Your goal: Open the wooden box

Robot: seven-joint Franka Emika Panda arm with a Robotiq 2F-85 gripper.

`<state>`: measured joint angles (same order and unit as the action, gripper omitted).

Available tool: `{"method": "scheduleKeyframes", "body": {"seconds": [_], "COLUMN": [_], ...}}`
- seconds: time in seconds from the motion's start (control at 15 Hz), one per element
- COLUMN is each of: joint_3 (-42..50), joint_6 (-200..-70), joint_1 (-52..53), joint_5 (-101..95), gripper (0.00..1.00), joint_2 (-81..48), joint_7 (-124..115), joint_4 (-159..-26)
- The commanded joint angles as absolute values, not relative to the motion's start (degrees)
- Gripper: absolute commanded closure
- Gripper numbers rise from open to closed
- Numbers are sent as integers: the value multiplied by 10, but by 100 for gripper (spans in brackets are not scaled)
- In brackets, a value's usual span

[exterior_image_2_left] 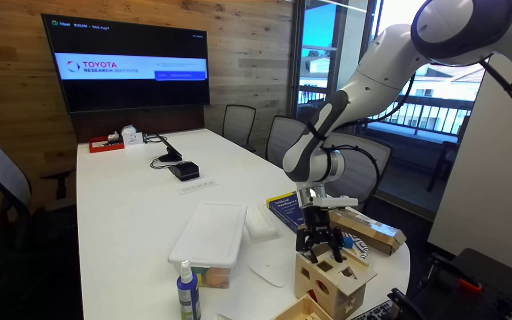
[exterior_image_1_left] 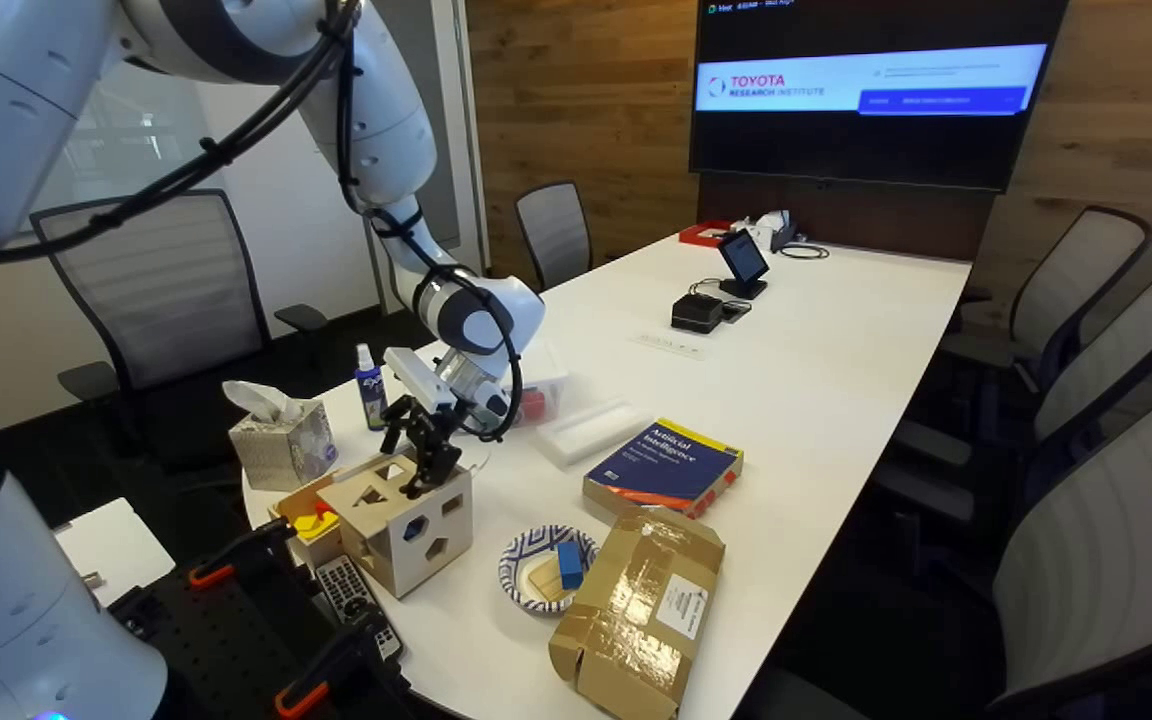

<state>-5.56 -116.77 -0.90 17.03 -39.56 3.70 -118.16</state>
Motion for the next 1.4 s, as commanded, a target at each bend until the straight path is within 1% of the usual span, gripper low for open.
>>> {"method": "scheduleKeyframes", "body": {"seconds": [0.0, 0.8, 1.07, 1.33], "joint_3": [-53, -39, -38, -31], "joint_6": [-1181, -1290, -1270, -1279], "joint_1": [-4, 23, 29, 57], "joint_5": [181, 154, 142, 115], "gripper": [0, 0, 0, 0], "joint_2": [-376, -356, -364, -358], "joint_7": [12, -56, -69, -115], "joint_4": [-1192, -1185, -1167, -1175]}}
